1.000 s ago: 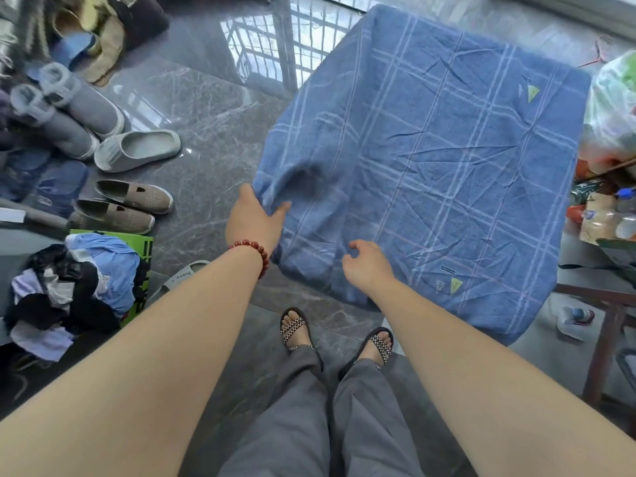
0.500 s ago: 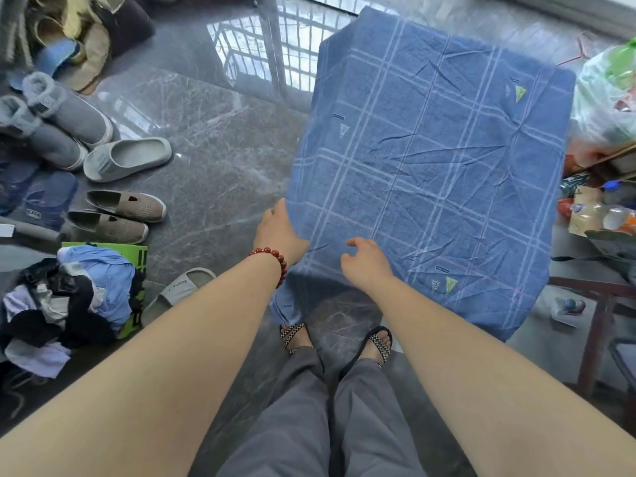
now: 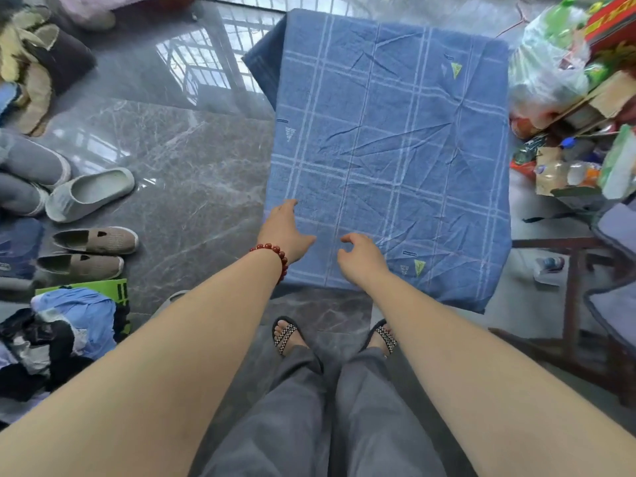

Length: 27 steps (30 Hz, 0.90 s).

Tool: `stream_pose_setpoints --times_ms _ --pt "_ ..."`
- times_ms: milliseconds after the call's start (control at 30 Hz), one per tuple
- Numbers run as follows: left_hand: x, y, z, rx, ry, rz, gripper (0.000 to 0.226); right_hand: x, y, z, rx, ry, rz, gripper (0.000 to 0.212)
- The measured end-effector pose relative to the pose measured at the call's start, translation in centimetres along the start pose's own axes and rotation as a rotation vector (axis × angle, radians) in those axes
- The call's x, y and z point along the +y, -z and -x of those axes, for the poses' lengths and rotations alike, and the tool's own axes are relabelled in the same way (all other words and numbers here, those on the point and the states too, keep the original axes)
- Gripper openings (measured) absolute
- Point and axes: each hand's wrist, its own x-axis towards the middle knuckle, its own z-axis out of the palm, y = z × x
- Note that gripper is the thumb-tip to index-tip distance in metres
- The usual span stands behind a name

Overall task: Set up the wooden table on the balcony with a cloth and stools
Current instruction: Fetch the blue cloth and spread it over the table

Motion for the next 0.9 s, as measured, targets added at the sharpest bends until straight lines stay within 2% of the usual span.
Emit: stream_pose_setpoints --times_ms 333,667,900 --pt "8.6 -5.8 -0.1 -0.08 -0.082 -0.036 0.072 7.3 6.4 -1.2 0.06 -0.036 -0.075 0.039" --pt "19.1 -12.7 -0.6 -0.05 -0.082 -0.067 0.058 14.5 16.6 -2.9 0.096 0.116 -0.136 0.033" --pt "25.1 -15.6 -2.5 -0.011 -0.072 -0.031 0.044 15.7 22.2 -5.4 0.086 0.191 -0.137 0.03"
